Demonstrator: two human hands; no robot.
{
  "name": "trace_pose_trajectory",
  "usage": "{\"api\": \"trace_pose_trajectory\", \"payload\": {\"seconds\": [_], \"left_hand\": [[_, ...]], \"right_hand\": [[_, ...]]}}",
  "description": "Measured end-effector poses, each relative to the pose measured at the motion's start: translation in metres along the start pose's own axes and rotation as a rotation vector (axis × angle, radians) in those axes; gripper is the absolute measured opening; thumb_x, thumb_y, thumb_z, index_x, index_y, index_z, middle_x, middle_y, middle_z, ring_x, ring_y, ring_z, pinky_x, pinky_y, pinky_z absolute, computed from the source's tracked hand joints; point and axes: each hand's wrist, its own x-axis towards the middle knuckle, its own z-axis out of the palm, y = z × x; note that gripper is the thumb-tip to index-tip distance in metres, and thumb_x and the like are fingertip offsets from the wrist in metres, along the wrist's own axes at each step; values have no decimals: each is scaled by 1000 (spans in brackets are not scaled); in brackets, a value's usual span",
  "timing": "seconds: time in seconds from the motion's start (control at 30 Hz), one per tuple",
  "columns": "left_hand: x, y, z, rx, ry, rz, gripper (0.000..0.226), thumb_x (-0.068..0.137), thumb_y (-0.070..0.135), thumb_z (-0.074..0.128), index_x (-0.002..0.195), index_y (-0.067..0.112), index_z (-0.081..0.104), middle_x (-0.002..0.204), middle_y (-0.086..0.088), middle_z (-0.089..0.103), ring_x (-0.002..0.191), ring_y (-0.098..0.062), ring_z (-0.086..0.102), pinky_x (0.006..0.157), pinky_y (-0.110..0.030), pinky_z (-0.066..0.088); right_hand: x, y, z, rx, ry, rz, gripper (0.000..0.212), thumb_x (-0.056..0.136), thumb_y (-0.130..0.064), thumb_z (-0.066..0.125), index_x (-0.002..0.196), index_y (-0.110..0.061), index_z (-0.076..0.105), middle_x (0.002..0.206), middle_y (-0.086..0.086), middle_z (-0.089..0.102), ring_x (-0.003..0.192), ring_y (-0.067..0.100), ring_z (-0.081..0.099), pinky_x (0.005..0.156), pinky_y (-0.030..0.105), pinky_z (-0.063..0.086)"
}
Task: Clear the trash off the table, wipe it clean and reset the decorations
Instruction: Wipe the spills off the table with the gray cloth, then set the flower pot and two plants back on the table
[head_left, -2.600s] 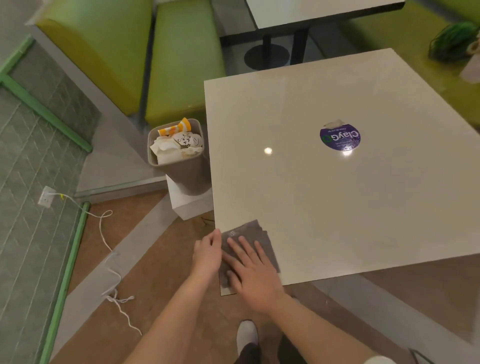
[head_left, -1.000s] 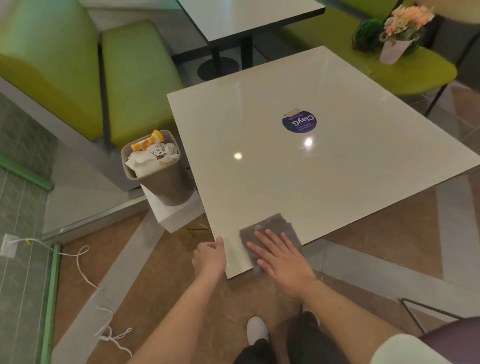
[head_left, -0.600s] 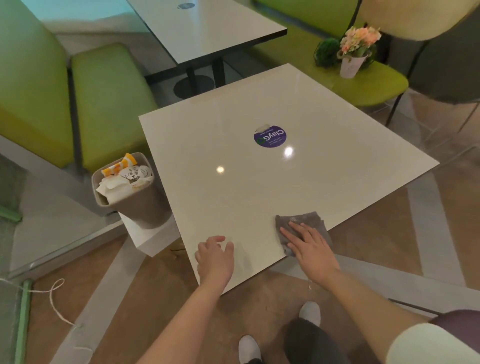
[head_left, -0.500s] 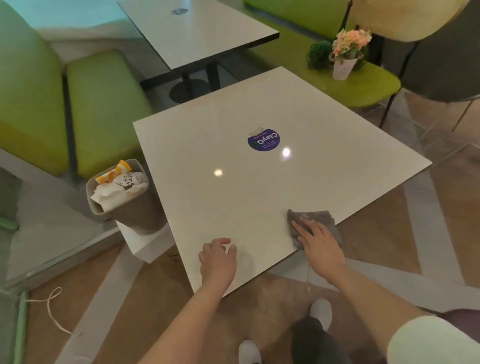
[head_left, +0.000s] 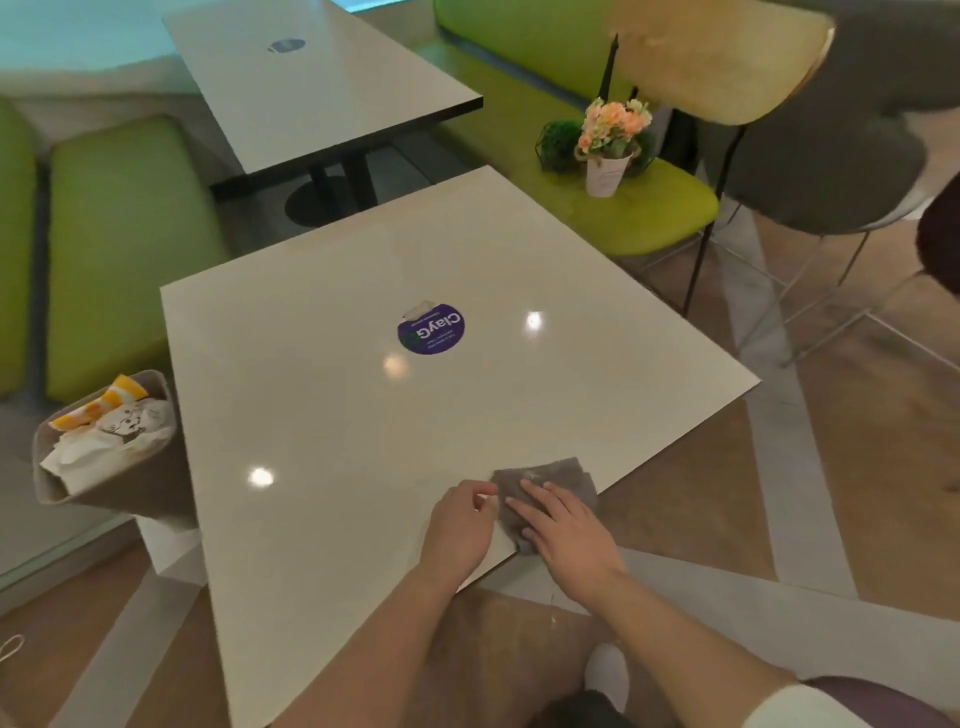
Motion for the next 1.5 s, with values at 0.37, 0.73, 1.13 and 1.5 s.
{"api": "trace_pose_trajectory", "payload": {"seconds": [0.37, 0.73, 1.13, 1.5], "left_hand": [[30, 78, 74, -67, 51, -83, 22, 97, 28, 50, 116, 28, 62, 108, 7, 60, 96, -9, 57, 88, -25, 43], [67, 154, 98, -148, -120, -36, 41, 100, 41, 48, 134, 19, 52, 128, 2, 57, 105, -6, 51, 88, -20, 34], [132, 261, 105, -55, -180, 219, 33, 99, 44, 45, 112, 15, 57, 99, 2, 63, 83, -6, 59, 62, -17, 40], [209, 362, 138, -56, -79, 258, 27, 103, 38, 37, 116, 18, 50, 109, -2, 61, 96, -19, 58, 76, -33, 46]], "right_hand": [[26, 117, -50, 126, 68, 111, 45, 82, -5, 65, 121, -27, 65, 114, 2, 54, 104, 24, 46, 84, 36, 52], [62, 165, -117, 1055, 207, 759, 56, 85, -13, 71, 136, -15, 49, 105, 0, 63, 95, 17, 60, 75, 25, 47], [105, 209, -200, 1659, 349, 714, 39, 83, -13, 76, 118, -13, 58, 104, 12, 72, 91, 28, 71, 71, 35, 60], [155, 308, -236, 1696, 336, 758, 27, 92, -25, 65, 116, -12, 60, 96, 8, 68, 77, 20, 60, 62, 27, 50]]}}
